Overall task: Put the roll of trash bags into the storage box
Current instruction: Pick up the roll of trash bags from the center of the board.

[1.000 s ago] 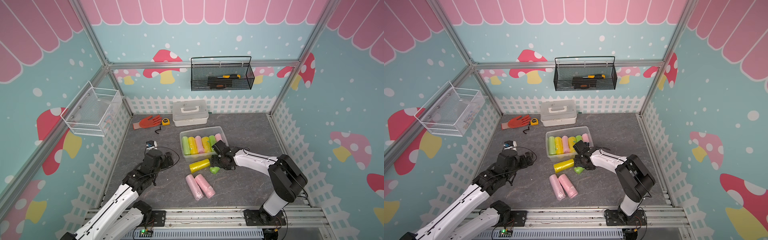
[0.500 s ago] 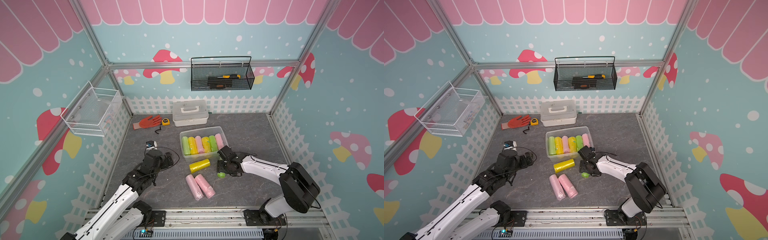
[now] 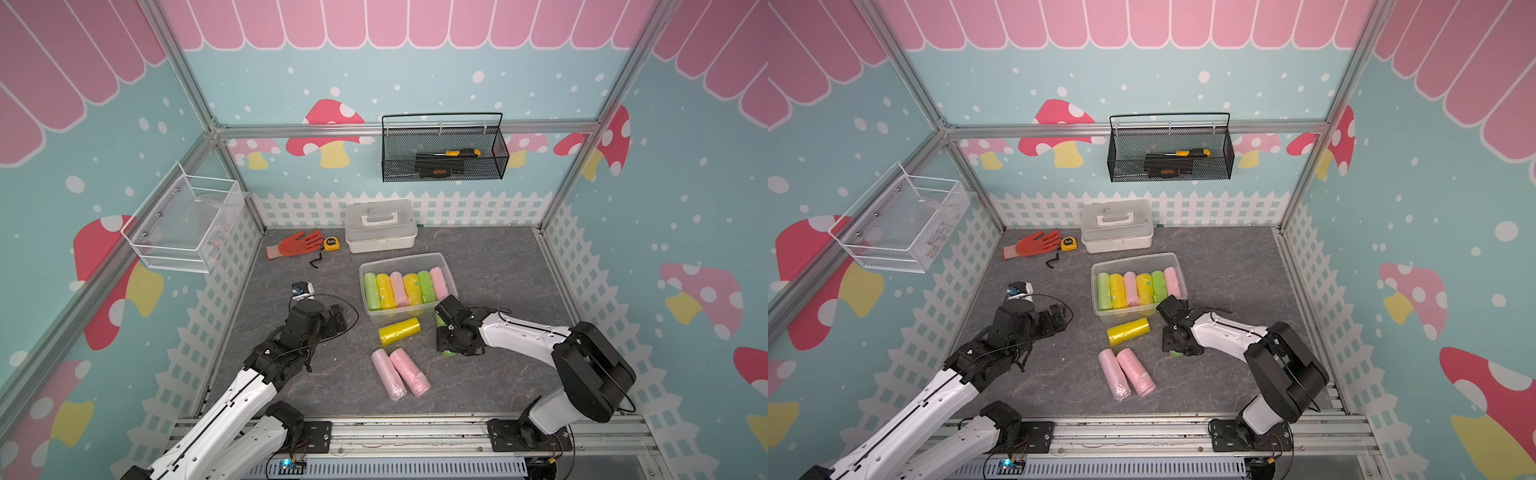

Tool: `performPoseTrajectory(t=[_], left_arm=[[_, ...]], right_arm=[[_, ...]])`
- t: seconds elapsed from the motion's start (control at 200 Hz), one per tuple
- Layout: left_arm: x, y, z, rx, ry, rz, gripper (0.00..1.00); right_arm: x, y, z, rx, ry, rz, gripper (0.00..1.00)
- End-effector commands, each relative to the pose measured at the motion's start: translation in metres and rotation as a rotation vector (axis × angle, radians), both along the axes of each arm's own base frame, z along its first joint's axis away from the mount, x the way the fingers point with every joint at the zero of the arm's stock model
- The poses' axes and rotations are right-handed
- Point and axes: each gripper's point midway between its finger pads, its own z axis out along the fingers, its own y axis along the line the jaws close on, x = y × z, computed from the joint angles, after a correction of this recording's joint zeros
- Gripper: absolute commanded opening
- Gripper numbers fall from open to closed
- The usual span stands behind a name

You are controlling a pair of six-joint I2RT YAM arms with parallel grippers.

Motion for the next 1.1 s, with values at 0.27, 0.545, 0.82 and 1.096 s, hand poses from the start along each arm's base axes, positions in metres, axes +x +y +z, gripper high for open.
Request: performPoseTrajectory(t=[0.27, 0.545, 0.82, 1.096], left_arm=[[0.001, 0.002, 0.011, -0.008, -0.024, 0.010, 0.99], [0.002, 0.002, 0.011, -0.010, -0.024, 0.011, 0.99], [0.001, 0.002, 0.013, -0.014, -0.031, 0.011, 0.99], [0.001, 0.003, 0.014, -0.015, -0.034, 0.010, 0.99]], right_arm=[[0.010, -0.006, 0.029, -0.001, -0.122, 0.037, 0.44], [0.011, -0.015, 0.036, -0.030, -0.150, 0.016, 0.31], [0.009, -0.043, 0.040, -0.038, -0.161, -0.092, 0.27], [0.017, -0.059, 0.069, 0.014, -0.256, -0.111, 0.21]])
